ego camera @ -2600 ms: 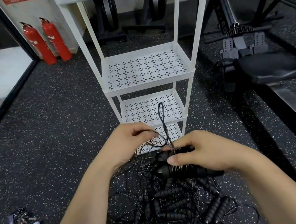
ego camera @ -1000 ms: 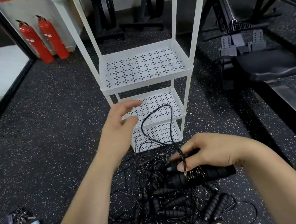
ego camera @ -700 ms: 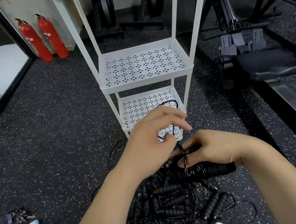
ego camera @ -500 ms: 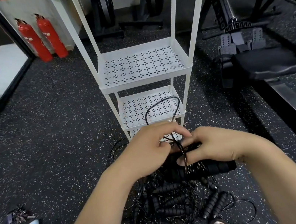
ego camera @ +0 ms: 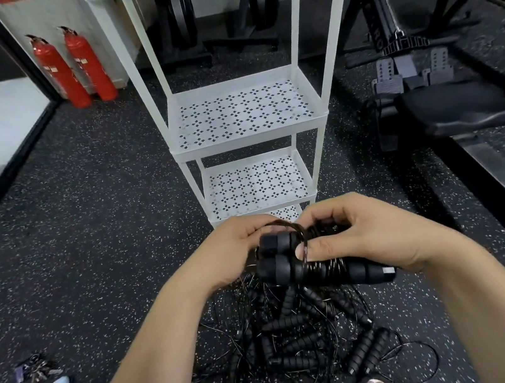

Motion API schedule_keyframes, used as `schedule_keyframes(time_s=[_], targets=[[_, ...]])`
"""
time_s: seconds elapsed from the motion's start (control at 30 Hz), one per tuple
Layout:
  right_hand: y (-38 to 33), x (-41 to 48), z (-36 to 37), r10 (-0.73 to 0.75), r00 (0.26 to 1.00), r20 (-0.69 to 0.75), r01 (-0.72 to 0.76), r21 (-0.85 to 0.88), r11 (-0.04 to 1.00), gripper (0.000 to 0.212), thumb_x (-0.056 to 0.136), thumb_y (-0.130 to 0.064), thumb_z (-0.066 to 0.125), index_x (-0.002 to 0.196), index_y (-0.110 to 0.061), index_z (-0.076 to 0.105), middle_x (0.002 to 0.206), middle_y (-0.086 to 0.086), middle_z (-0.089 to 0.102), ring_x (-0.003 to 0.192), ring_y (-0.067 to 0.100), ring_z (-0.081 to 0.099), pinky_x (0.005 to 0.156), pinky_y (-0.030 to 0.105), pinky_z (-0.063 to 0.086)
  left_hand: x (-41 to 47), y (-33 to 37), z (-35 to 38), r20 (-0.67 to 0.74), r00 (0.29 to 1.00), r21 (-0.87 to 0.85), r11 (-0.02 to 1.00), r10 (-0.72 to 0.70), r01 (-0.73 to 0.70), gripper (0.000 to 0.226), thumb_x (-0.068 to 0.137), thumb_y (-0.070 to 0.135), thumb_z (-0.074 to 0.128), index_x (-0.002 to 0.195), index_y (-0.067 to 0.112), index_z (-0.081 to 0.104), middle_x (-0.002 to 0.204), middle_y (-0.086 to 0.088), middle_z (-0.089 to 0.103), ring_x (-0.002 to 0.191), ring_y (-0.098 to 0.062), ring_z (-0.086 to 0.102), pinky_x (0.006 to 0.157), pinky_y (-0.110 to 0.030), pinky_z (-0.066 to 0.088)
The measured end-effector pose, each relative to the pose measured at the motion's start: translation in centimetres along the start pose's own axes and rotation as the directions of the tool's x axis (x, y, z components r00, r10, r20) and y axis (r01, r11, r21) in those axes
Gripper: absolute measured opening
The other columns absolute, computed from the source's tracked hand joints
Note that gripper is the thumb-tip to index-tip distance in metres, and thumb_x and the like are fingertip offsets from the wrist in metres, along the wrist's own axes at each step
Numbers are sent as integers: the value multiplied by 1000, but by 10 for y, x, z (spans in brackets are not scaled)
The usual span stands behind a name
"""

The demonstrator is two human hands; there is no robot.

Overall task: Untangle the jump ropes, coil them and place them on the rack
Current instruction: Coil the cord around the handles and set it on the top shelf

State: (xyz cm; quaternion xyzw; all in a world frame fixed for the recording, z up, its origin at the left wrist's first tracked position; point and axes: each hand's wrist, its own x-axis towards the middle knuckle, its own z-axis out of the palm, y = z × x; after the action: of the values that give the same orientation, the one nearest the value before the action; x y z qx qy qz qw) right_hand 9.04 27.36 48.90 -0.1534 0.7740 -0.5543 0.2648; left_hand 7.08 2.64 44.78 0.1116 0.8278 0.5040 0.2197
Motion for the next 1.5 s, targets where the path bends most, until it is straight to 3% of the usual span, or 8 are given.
schedule_keyframes(time_s=[0.3, 0.4, 0.67, 0.87, 1.03, 1.17, 1.33, 1.5], targets=[[-8, -8, -1, -7, 992, -126, 14, 53, 999, 98, 57, -23, 109, 135, -50, 57, 124, -3, 76, 110, 15, 76, 100, 36, 61, 12, -13, 12, -42, 980, 197, 960, -193, 197, 12, 103, 21, 66, 105, 31, 73, 100, 6, 77, 102, -17, 70, 103, -46, 55], [-6, -8, -2, -18, 986, -164, 25, 41, 999, 115, 58, -17, 105, 148, -59, 47, 128, -5, 73, 115, 3, 73, 96, 23, 58, 12, 2, 26, -9, 978, 218, 954, -208, 205, 16, 106, 29, 64, 90, 26, 67, 85, 4, 68, 83, -16, 61, 81, -32, 51], [4, 8, 3, -59, 876, -479, 52, -28, 998, 67, 65, -21, 104, 121, -38, 71, 102, -6, 81, 94, 22, 79, 94, 47, 63, 1, 33, 37, -93, 990, 352, 926, -107, 134, 33, 112, 53, 41, 99, 35, 66, 73, 13, 61, 63, -7, 55, 59, -30, 42], [6, 9, -3, -58, 822, -567, 53, -24, 998, 64, 67, -25, 101, 119, -43, 68, 97, -9, 80, 88, 20, 77, 85, 43, 64, 3, 23, 28, -250, 966, -202, 979, -64, 13, 20, 97, 48, 73, 100, 28, 75, 74, 17, 72, 67, 0, 64, 75, -26, 47], [8, 9, -6, -40, 826, -562, 53, 7, 999, 65, 70, -23, 101, 122, -44, 67, 99, -10, 78, 89, 24, 77, 83, 46, 63, 6, 14, 21, -210, 953, -822, 567, -217, -52, 23, 87, 27, 83, 91, 17, 64, 67, 8, 43, 56, -8, 38, 57, -22, 41], [14, 12, -7, -35, 838, -545, 77, 53, 996, 65, 70, -24, 101, 121, -43, 67, 102, -6, 80, 83, 19, 76, 80, 44, 62, 7, 9, 15, -166, 957, -978, 168, -239, -128, 23, 102, 34, 70, 85, 19, 63, 62, 9, 31, 56, -9, 42, 69, -24, 48], [19, 20, -4, 10, 780, -626, 209, 275, 939, 61, 69, -15, 99, 119, -36, 71, 98, 4, 81, 78, 22, 71, 71, 40, 58, 7, 13, 27, -255, 952, -830, 543, -167, -127, 30, 110, 38, 56, 93, 15, 66, 55, 6, 23, 50, -14, 26, 66, -30, 49], [21, 21, -11, 80, 771, -632, 379, 557, 739, 51, 76, -6, 86, 124, 0, 69, 94, 18, 73, 75, 27, 65, 57, 29, 51, 0, 20, 37, -202, 977, -240, 971, -68, 17, 42, 111, 48, 48, 93, 18, 71, 50, -1, 51, 54, -16, 58, 104, -45, 54]])
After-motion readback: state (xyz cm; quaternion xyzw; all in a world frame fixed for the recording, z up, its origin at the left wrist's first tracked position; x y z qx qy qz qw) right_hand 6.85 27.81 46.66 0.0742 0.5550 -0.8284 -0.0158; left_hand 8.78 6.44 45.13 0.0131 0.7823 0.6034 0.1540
